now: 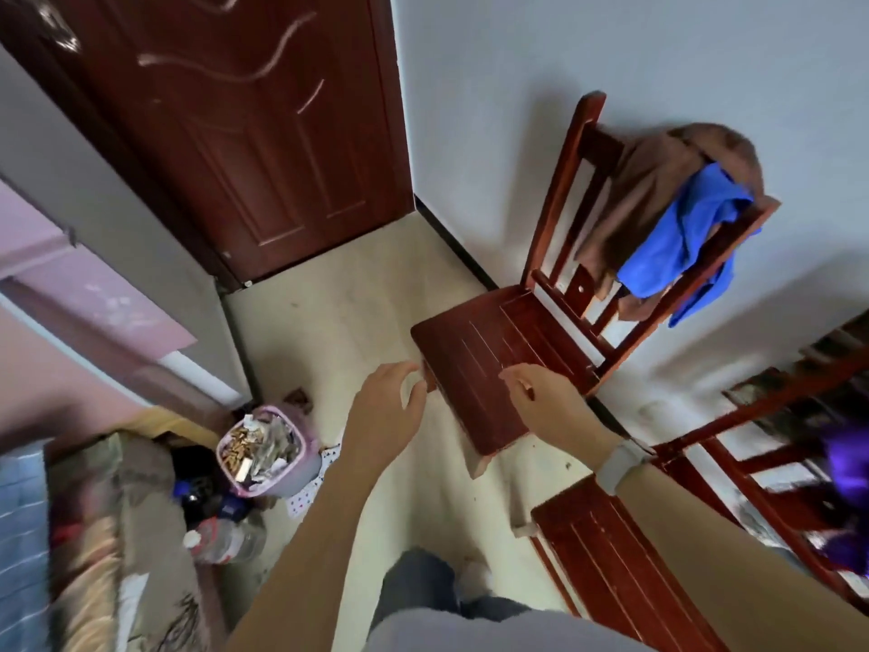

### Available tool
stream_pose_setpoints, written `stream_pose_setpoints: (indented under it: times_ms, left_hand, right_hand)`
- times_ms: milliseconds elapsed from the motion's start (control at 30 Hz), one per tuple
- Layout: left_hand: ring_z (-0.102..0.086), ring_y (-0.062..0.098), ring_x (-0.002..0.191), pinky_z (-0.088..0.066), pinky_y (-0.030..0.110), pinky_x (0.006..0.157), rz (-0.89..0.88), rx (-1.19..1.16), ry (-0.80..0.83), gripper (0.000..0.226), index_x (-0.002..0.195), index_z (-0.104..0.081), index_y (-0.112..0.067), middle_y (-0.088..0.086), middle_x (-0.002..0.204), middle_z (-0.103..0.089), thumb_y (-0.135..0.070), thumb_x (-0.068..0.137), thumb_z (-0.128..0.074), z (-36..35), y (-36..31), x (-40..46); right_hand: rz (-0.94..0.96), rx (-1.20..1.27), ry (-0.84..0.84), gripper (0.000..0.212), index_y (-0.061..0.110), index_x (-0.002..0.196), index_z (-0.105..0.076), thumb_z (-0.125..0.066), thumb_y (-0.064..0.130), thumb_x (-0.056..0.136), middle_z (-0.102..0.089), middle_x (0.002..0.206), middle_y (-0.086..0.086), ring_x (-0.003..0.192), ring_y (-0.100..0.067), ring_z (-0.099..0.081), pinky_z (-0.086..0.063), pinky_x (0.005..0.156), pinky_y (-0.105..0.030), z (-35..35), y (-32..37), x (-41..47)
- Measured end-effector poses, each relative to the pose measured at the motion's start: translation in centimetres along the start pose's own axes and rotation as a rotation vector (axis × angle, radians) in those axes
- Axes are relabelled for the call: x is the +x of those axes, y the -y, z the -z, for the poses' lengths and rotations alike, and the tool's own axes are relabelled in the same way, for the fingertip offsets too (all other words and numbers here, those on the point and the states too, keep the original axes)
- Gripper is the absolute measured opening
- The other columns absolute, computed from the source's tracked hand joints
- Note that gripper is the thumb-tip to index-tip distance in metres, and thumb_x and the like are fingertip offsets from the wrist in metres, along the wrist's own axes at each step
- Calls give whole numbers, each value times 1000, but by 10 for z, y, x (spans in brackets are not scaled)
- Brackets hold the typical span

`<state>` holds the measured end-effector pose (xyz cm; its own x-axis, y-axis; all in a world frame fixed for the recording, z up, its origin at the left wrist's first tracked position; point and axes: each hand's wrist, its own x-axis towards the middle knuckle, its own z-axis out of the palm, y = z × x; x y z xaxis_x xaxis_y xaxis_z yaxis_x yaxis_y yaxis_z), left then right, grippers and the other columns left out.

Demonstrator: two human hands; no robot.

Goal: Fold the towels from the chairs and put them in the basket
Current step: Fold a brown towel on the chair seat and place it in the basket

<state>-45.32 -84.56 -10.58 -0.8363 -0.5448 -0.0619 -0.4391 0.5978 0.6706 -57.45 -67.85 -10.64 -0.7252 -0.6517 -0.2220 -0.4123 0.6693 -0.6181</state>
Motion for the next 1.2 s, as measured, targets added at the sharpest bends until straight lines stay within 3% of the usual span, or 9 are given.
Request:
stream_pose_setpoints:
  times_ms: [133,300,400,500,600,800,900,1033,1200]
  left_hand:
    - [-50,17,116,-35,27,99,-47,-6,70,33,124,-54,-14,3,125,-56,-22,93,-48,0,-2,86]
    - [-46,9,109,-34,22,92,-173,6,257,34,126,-50,-21,-2,126,-54,-31,95,-41,-19,-20,215]
    - [-48,9,109,-31,20,89,-331,45,368,34,125,-52,-20,-1,126,-55,-29,94,-42,-33,-45,288]
    - [-55,13,108,-34,17,85,-503,4,427,31,121,-56,-18,-1,119,-59,-26,93,-48,-46,-81,347]
    - [-58,16,103,-41,20,84,-691,-33,518,29,119,-58,-16,1,115,-61,-23,92,-50,-70,-131,394]
    - [-51,24,112,-41,35,96,-1045,-72,556,28,116,-58,-8,10,118,-58,-16,90,-51,-126,-233,428]
    - [-46,27,118,-39,39,99,-1165,-12,514,34,124,-53,-10,9,126,-53,-21,92,-48,-159,-285,438]
    - [-38,26,127,-37,43,100,-1223,269,561,49,134,-43,-17,3,138,-43,-36,89,-50,-198,-322,449]
    - [-46,28,113,-37,41,91,-1264,287,514,26,115,-58,-16,7,120,-52,-25,94,-46,-211,-337,455]
  right_hand:
    - [-82,39,-52,29,17,117,-59,-39,19,95,-61,119,0,109,-19,-57,-44,91,-25,16,-7,66]
    - [-229,39,-247,27,16,113,-63,-43,19,94,-66,114,0,103,-17,-61,-38,84,-18,42,-28,143]
    - [-385,66,-437,25,13,109,-65,-47,15,92,-69,105,-4,96,-23,-64,-37,76,-19,66,-37,179]
    - [-537,125,-614,23,11,106,-66,-50,11,91,-69,103,-8,95,-27,-63,-38,77,-24,91,-42,203]
    - [-683,176,-816,25,15,109,-64,-48,11,90,-66,105,-4,96,-22,-61,-42,80,-26,122,-48,216]
    - [-819,-94,-1084,27,4,110,-62,-52,1,85,-62,104,-14,98,-34,-54,-44,82,-39,168,-59,211]
    - [-887,-263,-1019,34,6,116,-60,-54,2,83,-59,119,-12,109,-35,-53,-42,85,-46,184,-72,209]
    - [-910,-287,-771,49,23,140,-36,-43,22,92,-30,149,-1,138,-19,-25,-22,108,-35,187,-93,215]
    - [-927,-228,-673,54,30,144,-21,-39,29,93,-13,155,1,143,-20,-11,-13,116,-37,178,-103,218]
